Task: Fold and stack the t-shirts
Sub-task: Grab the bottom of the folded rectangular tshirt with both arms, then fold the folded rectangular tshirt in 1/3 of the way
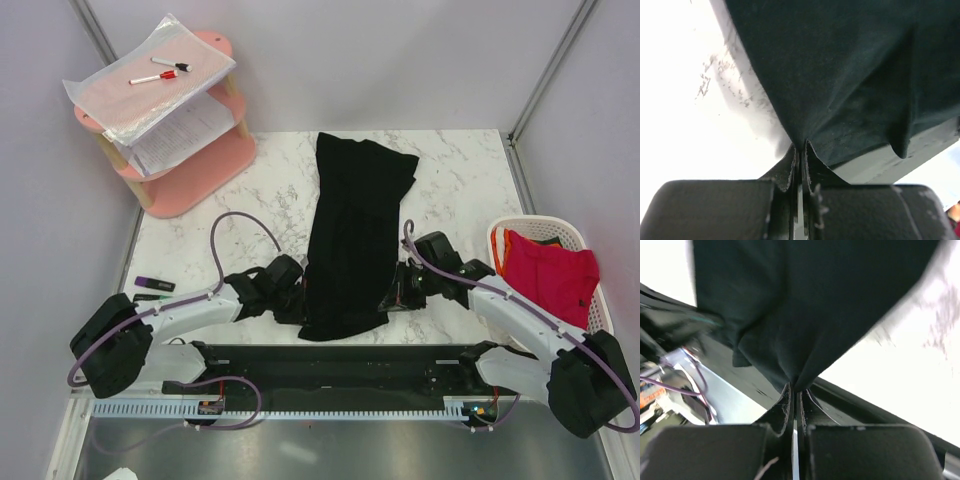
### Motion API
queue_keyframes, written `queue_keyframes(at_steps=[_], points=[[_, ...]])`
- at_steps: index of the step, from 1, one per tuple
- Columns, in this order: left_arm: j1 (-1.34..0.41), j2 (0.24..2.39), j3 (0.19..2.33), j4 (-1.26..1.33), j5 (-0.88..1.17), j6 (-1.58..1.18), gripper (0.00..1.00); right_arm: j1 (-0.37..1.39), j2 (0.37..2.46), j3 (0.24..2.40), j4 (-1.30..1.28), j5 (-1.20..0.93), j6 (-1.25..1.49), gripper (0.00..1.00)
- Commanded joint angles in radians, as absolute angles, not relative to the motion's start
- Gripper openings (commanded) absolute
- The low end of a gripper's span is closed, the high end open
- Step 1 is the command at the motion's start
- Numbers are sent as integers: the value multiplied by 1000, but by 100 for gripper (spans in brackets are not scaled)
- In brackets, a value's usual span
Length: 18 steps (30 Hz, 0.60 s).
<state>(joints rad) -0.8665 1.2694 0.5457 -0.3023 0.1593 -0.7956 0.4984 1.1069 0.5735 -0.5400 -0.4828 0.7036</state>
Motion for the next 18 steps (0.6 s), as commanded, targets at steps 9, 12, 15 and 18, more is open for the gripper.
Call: queue_keyframes(at_steps=[9, 12, 15, 18], points=[[-801, 1305, 915, -462, -40, -650, 2, 496, 1138, 771, -430, -172, 637, 0], [-744, 1351, 975, -445, -43, -614, 2, 492, 1172, 814, -382, -62, 606, 0], [-686, 1396, 1032, -410, -6, -583, 2, 485, 1215, 862, -321, 17, 592, 0], [-655, 1474, 1112, -393, 21, -542, 2, 476, 1267, 911, -269, 70, 575, 0]])
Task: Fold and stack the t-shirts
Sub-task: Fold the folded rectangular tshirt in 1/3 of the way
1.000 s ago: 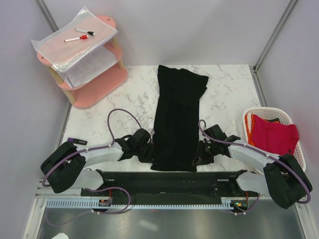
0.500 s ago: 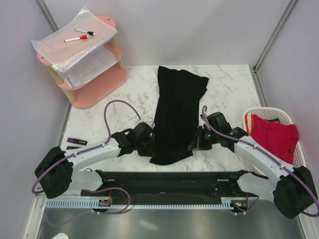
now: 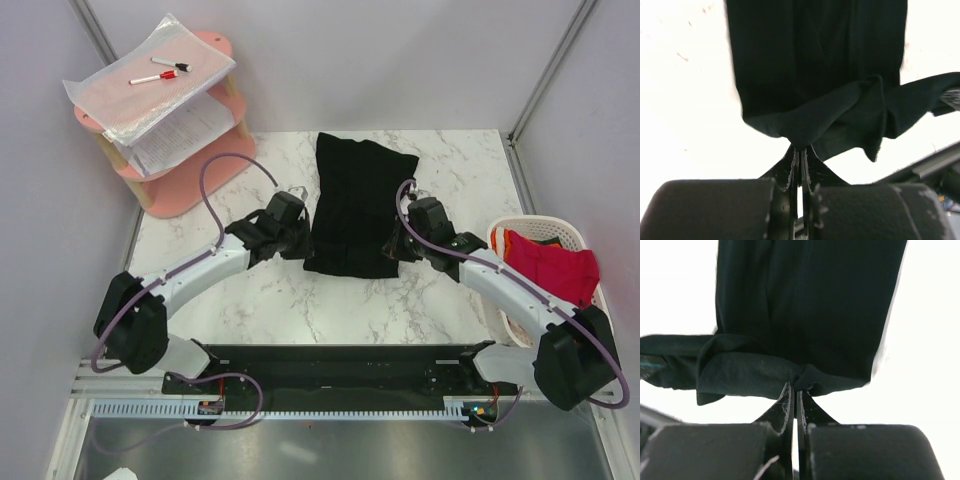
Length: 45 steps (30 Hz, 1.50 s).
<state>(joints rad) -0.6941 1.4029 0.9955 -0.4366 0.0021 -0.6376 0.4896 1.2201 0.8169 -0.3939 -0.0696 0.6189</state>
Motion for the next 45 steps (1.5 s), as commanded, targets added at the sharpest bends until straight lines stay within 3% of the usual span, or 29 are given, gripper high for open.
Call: queue_keyframes(at_steps=[1, 19, 23, 25, 26, 27, 28, 29, 30, 36, 37, 38, 39, 40, 45], points=[[-647, 1521, 1136, -396, 28, -517, 2, 471, 1279, 917, -253, 84, 572, 0], [-457, 2035, 1641, -423, 213, -419, 2, 316, 1669, 1040, -8, 41, 548, 0], [-433, 2147, 1768, -451, 247, -405, 3, 287, 1816, 1127, 52, 64, 548, 6], [-414, 2213, 1819, -462, 282, -394, 20, 276, 1867, 1164, 58, 86, 549, 29], [-407, 2226, 1856, -468, 284, -393, 65, 265, 1902, 1187, 75, 97, 539, 49], [-402, 2232, 1862, -466, 276, -396, 88, 261, 1908, 1189, 93, 103, 531, 57], [-394, 2224, 1864, -465, 255, -396, 100, 261, 1905, 1180, 151, 113, 526, 66], [-391, 2211, 1855, -465, 249, -393, 100, 261, 1869, 1134, 190, 118, 523, 90], [-390, 2192, 1839, -450, 244, -390, 100, 261, 1840, 1103, 230, 111, 515, 98], [-394, 1971, 1574, -307, 256, -406, 100, 265, 1677, 1006, 273, 2, 488, 98], [-396, 1948, 1540, -292, 261, -408, 100, 270, 1671, 1012, 234, -33, 483, 98], [-399, 1901, 1476, -279, 258, -413, 100, 276, 1669, 1017, 221, -67, 479, 85], [-400, 1881, 1444, -267, 255, -414, 100, 282, 1664, 1014, 219, -128, 469, 61], [-403, 1862, 1415, -246, 249, -416, 100, 291, 1655, 1009, 216, -147, 459, 1], [-403, 1790, 1292, -238, 206, -410, 100, 394, 1713, 1090, 118, -233, 391, 0]])
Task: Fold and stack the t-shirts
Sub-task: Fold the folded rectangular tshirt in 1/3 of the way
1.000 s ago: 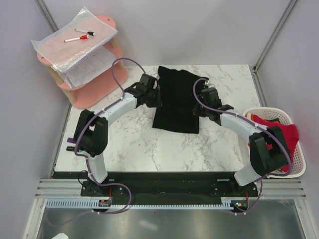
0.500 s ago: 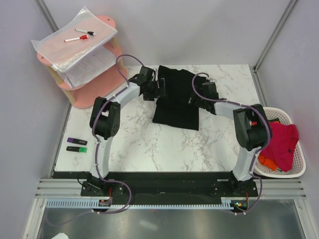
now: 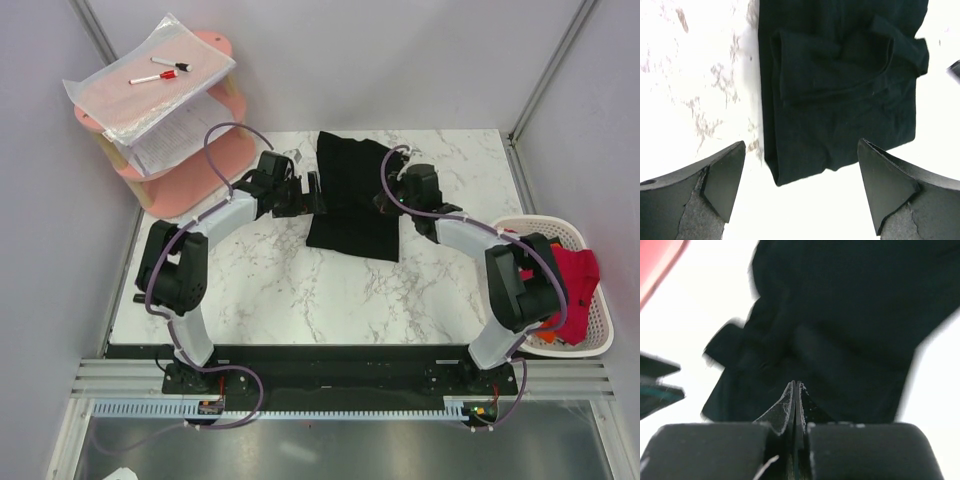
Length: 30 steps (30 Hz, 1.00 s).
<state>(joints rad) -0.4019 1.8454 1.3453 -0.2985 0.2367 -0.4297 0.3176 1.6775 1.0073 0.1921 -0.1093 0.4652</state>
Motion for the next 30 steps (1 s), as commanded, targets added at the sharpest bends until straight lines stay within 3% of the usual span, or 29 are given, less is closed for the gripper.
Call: queue_keyframes(at_steps=[1, 15, 24, 30], points=[[-403, 1789, 1278, -241, 196, -408, 100, 406, 1759, 1118, 62, -257, 377, 0], [-403, 1804, 1249, -255, 179, -413, 100, 492, 1982, 1293, -55, -204, 364, 0], [-403, 1841, 1250, -255, 199, -414, 100, 492, 2022, 1384, -69, 52, 362, 0], [-403, 1873, 1246, -261, 202, -411, 100, 492, 2133, 1563, -93, 247, 351, 0]])
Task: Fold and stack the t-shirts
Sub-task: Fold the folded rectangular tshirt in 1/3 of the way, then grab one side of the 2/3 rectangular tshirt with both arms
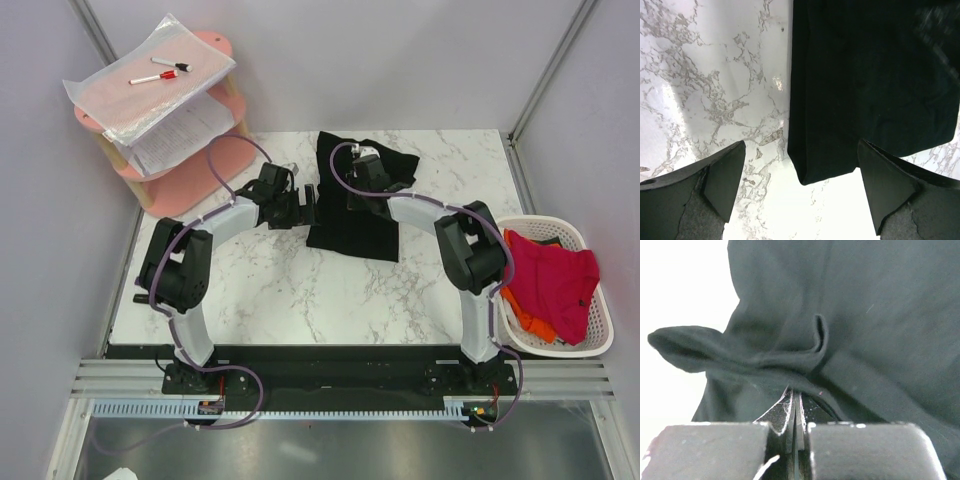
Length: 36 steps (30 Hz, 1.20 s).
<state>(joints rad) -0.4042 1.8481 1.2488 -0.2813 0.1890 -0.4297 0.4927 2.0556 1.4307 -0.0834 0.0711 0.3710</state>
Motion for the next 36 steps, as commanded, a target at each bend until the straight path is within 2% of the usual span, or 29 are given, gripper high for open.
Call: queue_keyframes(at_steps=[1, 2, 3, 7, 8, 11, 17, 25, 30, 32, 36], points=[[-403, 1876, 1247, -262, 204, -411, 100, 492, 2155, 1593, -106, 311, 350, 1], [-403, 1878, 1244, -261, 209, -411, 100, 491, 2178, 1624, -135, 349, 347, 3], [-403, 1879, 1240, -259, 210, -411, 100, 491, 2213, 1678, -144, 388, 345, 17], [-403, 1878, 1224, -259, 206, -410, 100, 491, 2238, 1732, -120, 511, 308, 52], [-403, 1878, 1220, -259, 203, -410, 100, 491, 2212, 1723, -80, 515, 287, 67], [-403, 1870, 1207, -253, 189, -410, 100, 491, 2102, 1597, 3, 518, 273, 98], [-405, 1833, 1174, -219, 199, -419, 98, 457, 1844, 1355, 2, 468, 360, 98], [-403, 1836, 1120, -173, 248, -428, 90, 273, 1597, 1013, -97, 120, 558, 98], [-405, 1839, 1078, -150, 285, -448, 81, 262, 1513, 845, -135, 3, 610, 95], [-405, 1835, 1063, -144, 305, -451, 73, 264, 1490, 786, -144, -93, 646, 93], [-408, 1827, 1042, -137, 311, -457, 68, 262, 1470, 695, -134, -192, 686, 92]])
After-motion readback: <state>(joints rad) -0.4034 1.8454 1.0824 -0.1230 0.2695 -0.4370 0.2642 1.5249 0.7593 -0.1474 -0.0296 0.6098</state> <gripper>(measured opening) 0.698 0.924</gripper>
